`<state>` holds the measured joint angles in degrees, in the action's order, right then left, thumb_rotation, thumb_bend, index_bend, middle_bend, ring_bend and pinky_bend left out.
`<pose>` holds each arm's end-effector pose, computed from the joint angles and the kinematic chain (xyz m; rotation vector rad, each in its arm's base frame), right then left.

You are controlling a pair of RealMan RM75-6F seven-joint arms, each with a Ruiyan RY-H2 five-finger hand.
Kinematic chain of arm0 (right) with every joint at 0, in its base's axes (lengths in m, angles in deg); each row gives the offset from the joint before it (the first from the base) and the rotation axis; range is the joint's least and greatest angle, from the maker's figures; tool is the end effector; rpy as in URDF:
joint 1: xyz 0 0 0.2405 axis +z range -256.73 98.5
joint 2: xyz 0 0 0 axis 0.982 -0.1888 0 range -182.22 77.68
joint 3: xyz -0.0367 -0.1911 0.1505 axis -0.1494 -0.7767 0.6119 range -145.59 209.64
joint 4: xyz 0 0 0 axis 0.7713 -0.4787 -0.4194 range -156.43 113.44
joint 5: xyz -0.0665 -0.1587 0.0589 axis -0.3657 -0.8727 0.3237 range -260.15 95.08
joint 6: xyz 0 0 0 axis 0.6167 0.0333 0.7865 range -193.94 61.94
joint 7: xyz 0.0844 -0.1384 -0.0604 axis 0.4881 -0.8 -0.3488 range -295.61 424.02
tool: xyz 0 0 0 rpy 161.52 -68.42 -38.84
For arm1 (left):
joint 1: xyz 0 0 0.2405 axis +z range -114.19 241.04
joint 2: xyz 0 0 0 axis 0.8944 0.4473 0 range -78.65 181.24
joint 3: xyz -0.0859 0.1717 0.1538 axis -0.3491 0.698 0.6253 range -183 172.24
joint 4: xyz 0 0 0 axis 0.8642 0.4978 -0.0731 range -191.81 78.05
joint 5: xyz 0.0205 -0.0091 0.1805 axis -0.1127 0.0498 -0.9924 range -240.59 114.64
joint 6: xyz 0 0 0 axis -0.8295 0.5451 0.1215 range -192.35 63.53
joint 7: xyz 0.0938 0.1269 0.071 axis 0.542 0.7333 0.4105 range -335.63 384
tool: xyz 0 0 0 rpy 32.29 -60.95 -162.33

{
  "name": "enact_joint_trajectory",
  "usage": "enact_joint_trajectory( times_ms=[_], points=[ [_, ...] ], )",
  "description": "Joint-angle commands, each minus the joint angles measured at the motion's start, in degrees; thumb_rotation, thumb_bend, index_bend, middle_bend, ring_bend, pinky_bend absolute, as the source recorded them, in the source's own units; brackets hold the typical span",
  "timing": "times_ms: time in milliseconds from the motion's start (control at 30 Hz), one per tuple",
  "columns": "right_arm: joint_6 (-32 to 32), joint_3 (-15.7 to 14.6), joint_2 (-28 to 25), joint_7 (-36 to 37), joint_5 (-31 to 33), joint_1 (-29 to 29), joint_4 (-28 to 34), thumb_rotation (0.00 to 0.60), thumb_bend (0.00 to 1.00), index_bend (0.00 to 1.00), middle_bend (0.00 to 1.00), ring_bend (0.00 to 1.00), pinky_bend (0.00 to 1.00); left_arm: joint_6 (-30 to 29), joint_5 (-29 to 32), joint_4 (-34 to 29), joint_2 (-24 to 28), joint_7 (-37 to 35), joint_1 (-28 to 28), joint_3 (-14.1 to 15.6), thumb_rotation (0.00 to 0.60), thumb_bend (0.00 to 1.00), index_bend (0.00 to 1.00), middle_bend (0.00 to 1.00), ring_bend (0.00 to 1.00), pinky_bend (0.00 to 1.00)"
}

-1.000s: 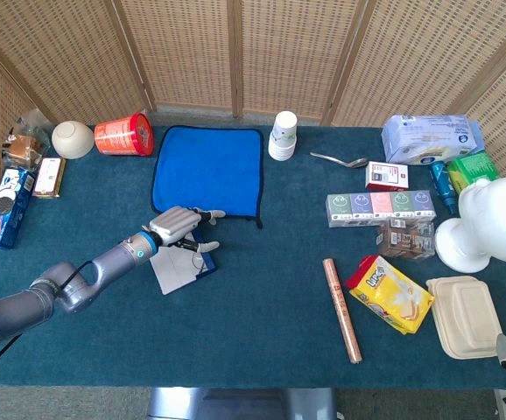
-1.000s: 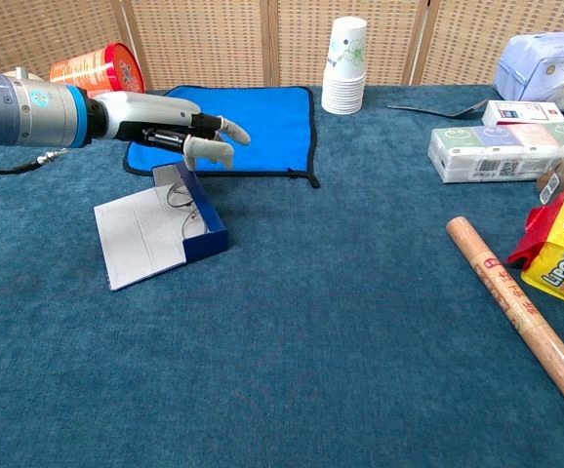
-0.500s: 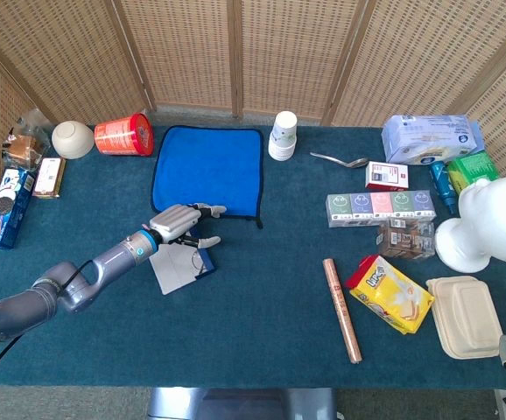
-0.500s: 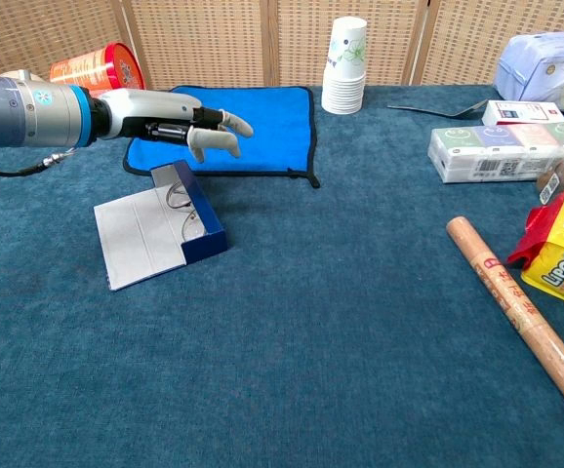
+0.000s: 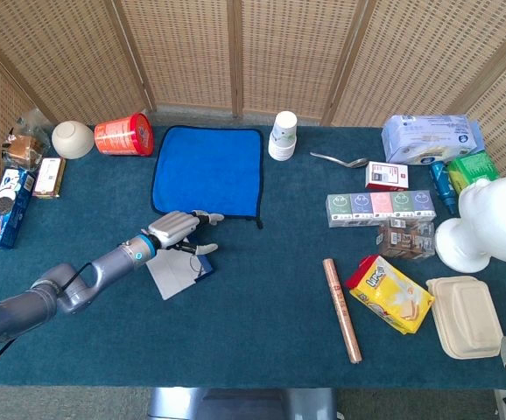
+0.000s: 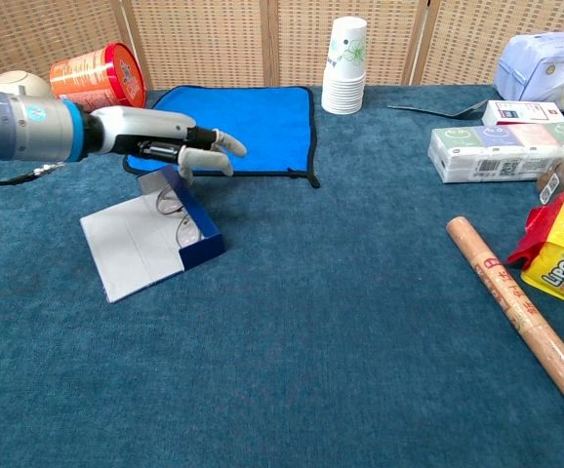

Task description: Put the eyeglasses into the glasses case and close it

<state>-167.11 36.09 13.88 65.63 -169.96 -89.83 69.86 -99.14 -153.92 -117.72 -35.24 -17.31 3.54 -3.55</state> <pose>-0.3124 -0.1238 0.2170 1.0808 -0.8354 0.9055 -0.1329 0.4074 -0.0215 -2.2003 -1.2669 -0.8068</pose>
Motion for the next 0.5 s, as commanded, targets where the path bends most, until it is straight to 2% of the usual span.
enact_joint_trajectory(
  times_ms=[33, 100, 333, 500],
  points=[
    [0.29, 0.03, 0.19, 0.32, -0.16, 0.23, -0.29, 0.6, 0.41, 0.0, 0.06, 0.09, 0.28, -0.8, -1.01, -4.28, 3.86, 0.29, 1.46, 2.44, 0.102, 0.24, 0.06, 0.19, 0.12, 0.3],
    [1.14, -0.05, 0.54, 0.73, -0.79, 0.94, -0.75, 0.6, 0.41, 0.0, 0.06, 0.09, 0.28, -3.36, -1.03, -9.15, 7.88, 1.62, 4.11, 4.33, 0.102, 0.23, 0.06, 0.19, 0.12, 0.31],
    [2.26, 0.11, 0.99, 1.47, -1.49, 2.08, -1.53, 0.6, 0.41, 0.0, 0.06, 0.09, 0.28, -6.72, 1.03, -19.1, 15.13, 6.81, 8.51, 6.26, 0.098, 0.24, 0.06, 0.18, 0.12, 0.31],
    [2.57, 0.08, 1.21, 2.1, -1.81, 2.48, -2.13, 0.6, 0.41, 0.0, 0.06, 0.09, 0.28, -7.63, 2.13, -23.58, 17.8, 9.83, 10.8, 7.29, 0.095, 0.24, 0.05, 0.18, 0.11, 0.31]
  ],
)
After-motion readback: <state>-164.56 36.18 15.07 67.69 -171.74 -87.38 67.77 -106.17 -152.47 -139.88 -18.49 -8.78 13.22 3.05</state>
